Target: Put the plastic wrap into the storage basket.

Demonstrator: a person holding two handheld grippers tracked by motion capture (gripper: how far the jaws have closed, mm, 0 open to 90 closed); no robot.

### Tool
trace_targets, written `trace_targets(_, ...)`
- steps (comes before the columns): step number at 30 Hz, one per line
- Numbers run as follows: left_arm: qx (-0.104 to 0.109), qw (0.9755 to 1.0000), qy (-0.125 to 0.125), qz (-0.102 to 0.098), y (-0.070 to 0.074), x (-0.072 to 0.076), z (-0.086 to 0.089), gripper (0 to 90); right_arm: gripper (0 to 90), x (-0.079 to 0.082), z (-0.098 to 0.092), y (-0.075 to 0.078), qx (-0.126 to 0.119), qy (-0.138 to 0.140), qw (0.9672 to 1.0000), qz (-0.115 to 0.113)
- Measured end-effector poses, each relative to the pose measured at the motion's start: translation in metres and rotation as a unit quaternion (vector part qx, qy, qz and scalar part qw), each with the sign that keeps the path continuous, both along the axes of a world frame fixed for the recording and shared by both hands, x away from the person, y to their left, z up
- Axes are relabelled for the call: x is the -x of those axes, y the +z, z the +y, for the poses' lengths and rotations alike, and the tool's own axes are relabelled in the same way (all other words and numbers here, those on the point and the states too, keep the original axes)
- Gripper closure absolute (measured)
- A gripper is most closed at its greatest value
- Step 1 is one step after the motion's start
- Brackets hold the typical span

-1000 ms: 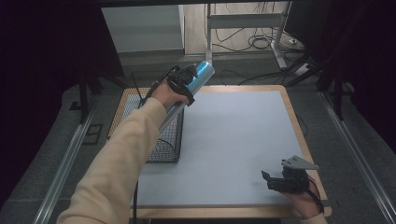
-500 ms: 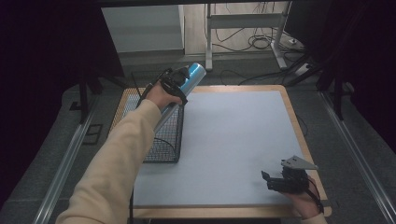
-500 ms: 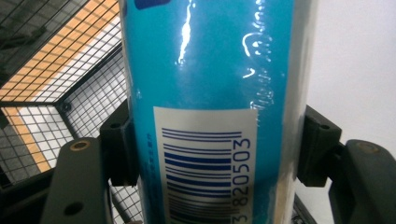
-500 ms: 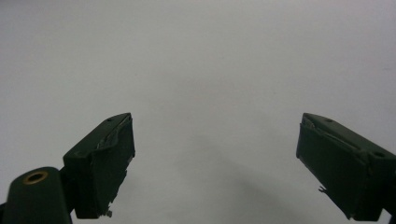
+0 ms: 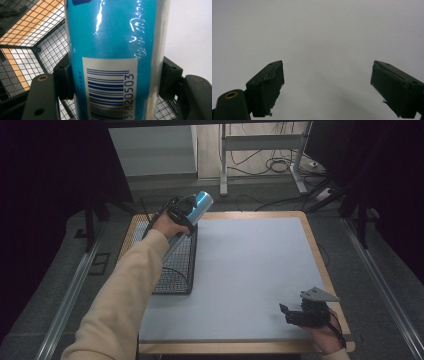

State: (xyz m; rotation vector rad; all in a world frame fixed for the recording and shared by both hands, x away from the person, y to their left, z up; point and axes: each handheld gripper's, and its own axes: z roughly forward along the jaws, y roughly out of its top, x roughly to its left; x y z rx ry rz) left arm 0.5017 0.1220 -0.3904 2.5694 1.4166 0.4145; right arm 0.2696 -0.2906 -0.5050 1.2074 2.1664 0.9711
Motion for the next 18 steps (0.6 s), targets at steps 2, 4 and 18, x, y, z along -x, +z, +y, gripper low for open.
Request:
trace_targets(2,-0.001,1.0,0.002,0.001,-0.003,-0.001,0.002,31.3,12.0,0.0,0.0,0.0,-0.001,-0.002,1.0,-0.002)
trace_targets(4,-0.007,1.0,0.002,-0.001,-0.005,-0.002,0.004,31.2,12.0,0.001,0.0,0.0,-0.001,-0.002,1.0,-0.001)
trace_targets(18,-0.014,0.9997,0.021,0.005,-0.024,-0.014,0.016,31.3,12.0,0.001,0.001,-0.001,0.002,0.0,1.0,0.001)
